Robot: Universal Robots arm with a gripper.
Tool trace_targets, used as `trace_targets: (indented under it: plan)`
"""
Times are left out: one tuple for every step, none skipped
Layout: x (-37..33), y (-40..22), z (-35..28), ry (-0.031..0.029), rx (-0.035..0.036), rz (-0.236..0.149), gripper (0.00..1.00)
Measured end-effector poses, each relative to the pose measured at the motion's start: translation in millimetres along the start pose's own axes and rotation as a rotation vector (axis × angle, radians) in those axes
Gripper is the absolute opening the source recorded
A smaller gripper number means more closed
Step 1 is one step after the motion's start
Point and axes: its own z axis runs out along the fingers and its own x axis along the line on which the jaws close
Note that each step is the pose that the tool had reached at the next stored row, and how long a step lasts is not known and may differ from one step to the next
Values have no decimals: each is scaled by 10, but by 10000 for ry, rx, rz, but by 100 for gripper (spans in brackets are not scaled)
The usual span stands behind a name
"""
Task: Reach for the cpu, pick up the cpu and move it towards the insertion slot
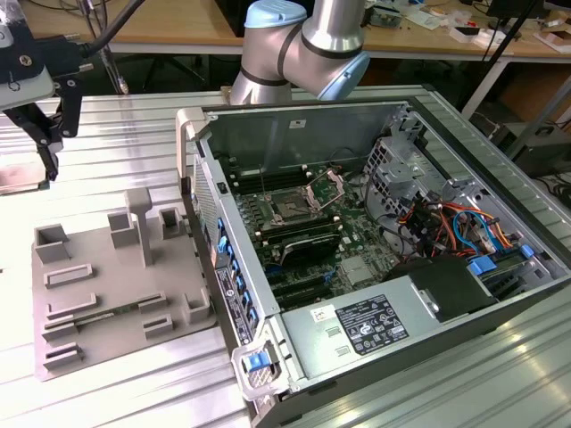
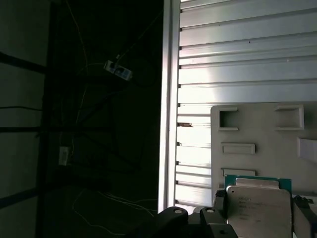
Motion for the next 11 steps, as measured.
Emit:
trace_targets:
  plan:
    - [-5,0,0,-1,-1,0,55]
    - [-11,0,0,0,0,1,55]
    - [-17,-1,0,-1,0,0,55]
    - [-24,-1,0,0,0,0,55]
    - [-28,-1,0,-1,-1,0,55]
    - [-34,-2,0,0,0,0,55]
    - [-38,-2,0,0,-1,0,55]
    - [-43,-2,0,0,-1,0,55]
    - [-49,-3,0,0,0,0,55]
    - [-54,-3,0,0,0,0,55]
    - [-61,-4,0,0,0,-1,55]
